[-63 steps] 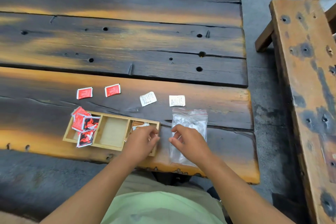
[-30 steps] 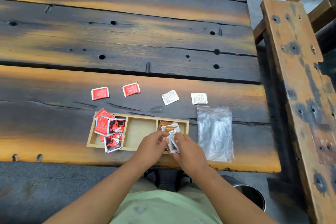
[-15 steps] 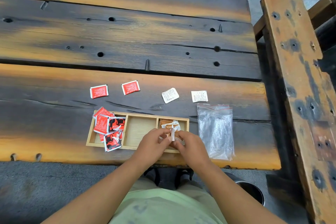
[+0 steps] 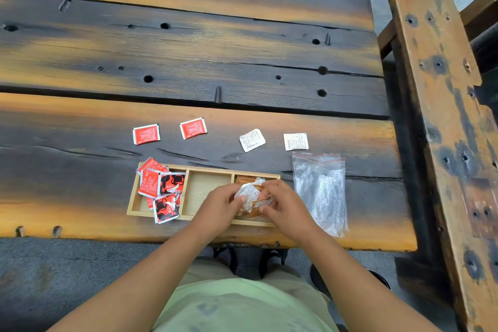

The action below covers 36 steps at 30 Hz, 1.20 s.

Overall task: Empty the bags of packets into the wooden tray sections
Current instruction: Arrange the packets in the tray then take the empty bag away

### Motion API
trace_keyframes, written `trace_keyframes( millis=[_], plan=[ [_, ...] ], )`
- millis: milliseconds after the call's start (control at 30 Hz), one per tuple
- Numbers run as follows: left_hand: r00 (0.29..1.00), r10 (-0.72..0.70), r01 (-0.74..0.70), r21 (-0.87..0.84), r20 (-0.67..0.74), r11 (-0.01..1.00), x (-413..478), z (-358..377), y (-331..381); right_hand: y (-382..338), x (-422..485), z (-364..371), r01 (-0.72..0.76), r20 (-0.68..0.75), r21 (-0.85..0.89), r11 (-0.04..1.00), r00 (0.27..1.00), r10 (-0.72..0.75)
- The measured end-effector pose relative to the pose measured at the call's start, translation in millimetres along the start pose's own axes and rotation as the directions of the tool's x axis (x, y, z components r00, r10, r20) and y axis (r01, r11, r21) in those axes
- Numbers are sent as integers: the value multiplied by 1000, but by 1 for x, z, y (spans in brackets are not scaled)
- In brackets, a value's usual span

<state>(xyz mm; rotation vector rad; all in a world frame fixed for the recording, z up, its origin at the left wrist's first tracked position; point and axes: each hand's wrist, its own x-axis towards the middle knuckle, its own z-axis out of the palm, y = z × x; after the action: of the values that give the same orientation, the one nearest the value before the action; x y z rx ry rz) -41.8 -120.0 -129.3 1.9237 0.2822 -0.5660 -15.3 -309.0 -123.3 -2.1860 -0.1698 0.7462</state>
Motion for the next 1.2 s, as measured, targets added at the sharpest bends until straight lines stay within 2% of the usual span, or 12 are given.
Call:
trace_keyframes(
  millis=[100, 233, 400, 600, 733, 867, 967, 1067, 1200],
  plan=[
    [1000, 19, -18, -46, 12, 999, 2, -2, 5, -2, 2, -1, -45, 4, 42, 998, 999, 45],
    [999, 47, -44, -109, 25, 993, 5, -6, 15, -5, 4, -2, -46, -28, 196, 980, 998, 52],
    [998, 52, -45, -169, 34, 985, 8, -9, 28, -13, 8, -14, -32, -12, 186, 982, 999, 34],
    [998, 65, -62, -280, 0, 958, 12, -15, 42, -21, 14, -29, -80, 61, 397, 914, 996, 61],
    [1000, 15, -19, -302, -14, 953, 17, -14, 47, -23, 19, -34, -112, 71, 391, 914, 993, 91],
    [997, -73, 70, -134, -15, 989, 25, -6, 35, -13, 25, -22, -191, 52, 278, 941, 982, 184],
    [1000, -29, 31, 219, -10, 975, 27, 2, 23, -5, 26, -11, -242, 40, 72, 968, 970, 239],
    [999, 38, -38, 477, 10, 878, 29, 7, 13, 0, 22, -4, -206, 12, -85, 975, 978, 208],
    [998, 42, -5, 559, -53, 829, 33, 10, 7, 1, 19, 3, -91, -19, -351, 932, 996, 90]
  ],
)
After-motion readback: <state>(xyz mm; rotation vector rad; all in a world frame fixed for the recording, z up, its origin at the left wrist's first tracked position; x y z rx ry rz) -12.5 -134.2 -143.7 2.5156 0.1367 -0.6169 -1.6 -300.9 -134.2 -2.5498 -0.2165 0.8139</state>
